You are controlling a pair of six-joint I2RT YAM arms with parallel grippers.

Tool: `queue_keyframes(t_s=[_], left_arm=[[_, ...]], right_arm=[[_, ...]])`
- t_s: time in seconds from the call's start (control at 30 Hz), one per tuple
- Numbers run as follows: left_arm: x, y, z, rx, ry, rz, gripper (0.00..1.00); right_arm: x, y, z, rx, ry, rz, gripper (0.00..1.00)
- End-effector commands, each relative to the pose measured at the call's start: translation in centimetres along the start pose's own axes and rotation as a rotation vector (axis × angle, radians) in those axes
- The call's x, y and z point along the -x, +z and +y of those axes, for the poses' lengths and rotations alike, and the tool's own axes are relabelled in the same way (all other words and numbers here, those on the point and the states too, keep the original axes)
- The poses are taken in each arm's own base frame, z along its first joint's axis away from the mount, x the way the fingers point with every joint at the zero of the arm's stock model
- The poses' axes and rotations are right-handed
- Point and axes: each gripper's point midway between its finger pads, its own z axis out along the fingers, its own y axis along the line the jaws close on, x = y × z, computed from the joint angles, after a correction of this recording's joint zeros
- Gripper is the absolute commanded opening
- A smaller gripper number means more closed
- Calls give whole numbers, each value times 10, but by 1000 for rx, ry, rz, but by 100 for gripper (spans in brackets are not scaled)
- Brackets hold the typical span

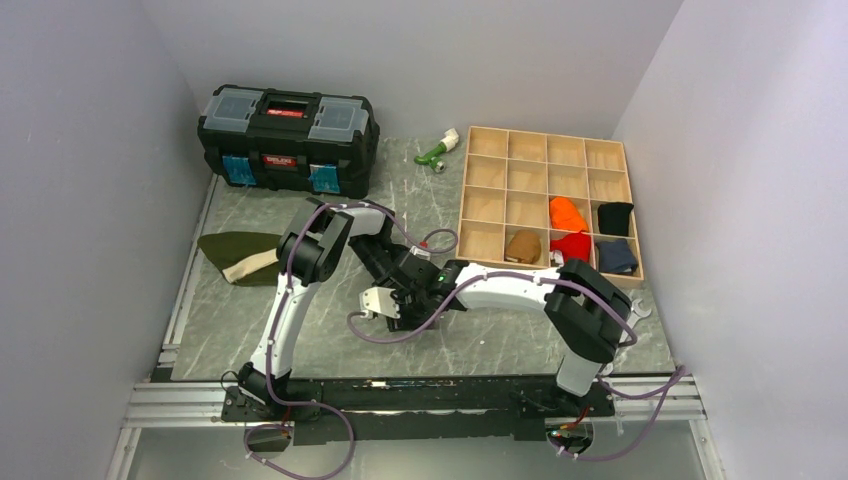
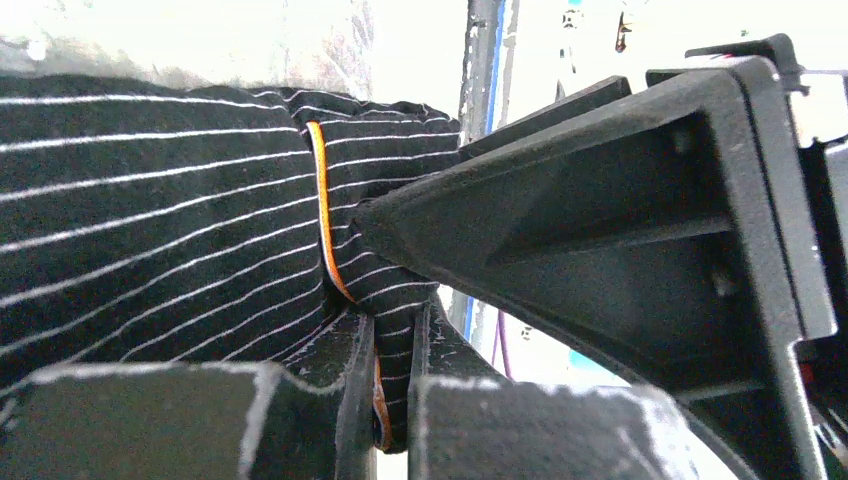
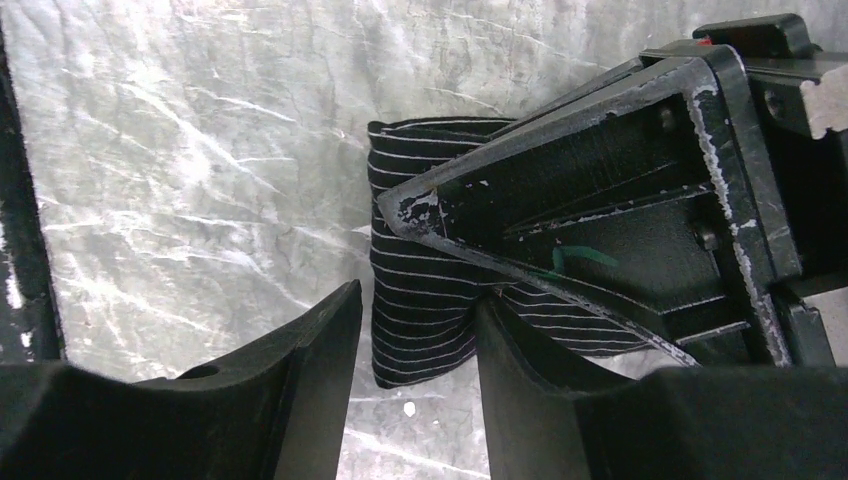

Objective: Roll the underwear
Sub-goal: Roll the underwear to the center of the board.

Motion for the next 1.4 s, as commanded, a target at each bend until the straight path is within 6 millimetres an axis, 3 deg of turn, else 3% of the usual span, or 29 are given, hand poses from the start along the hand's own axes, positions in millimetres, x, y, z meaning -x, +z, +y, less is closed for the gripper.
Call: queue_keyframes(t_s=[0.0, 0.17, 0.3, 0.43, 0.67, 0.9, 1.0, 1.37], left_arm=[[6, 0, -4, -17, 29, -25, 0], [6, 0, -4, -18, 24, -26, 0], [5, 0, -5, -20, 26, -27, 0], [5, -1, -5, -11, 31, -30, 12], [-1, -11, 0, 76, 47, -24, 30], [-9, -22, 1, 125, 33, -36, 36], [-11, -28, 1, 146, 35, -43, 44], [-15, -49, 2, 198, 34, -61, 46]], right_arm=[[-5, 11, 1, -4, -6, 25, 46], [-15, 22, 8, 32, 15, 58, 34], [-21, 27, 15, 71, 33, 85, 16], [-27, 29, 23, 109, 51, 110, 0], [-36, 26, 37, 163, 84, 147, 0], [-36, 26, 42, 190, 103, 154, 0], [-36, 28, 44, 206, 110, 156, 0], [-35, 28, 49, 238, 123, 153, 0]])
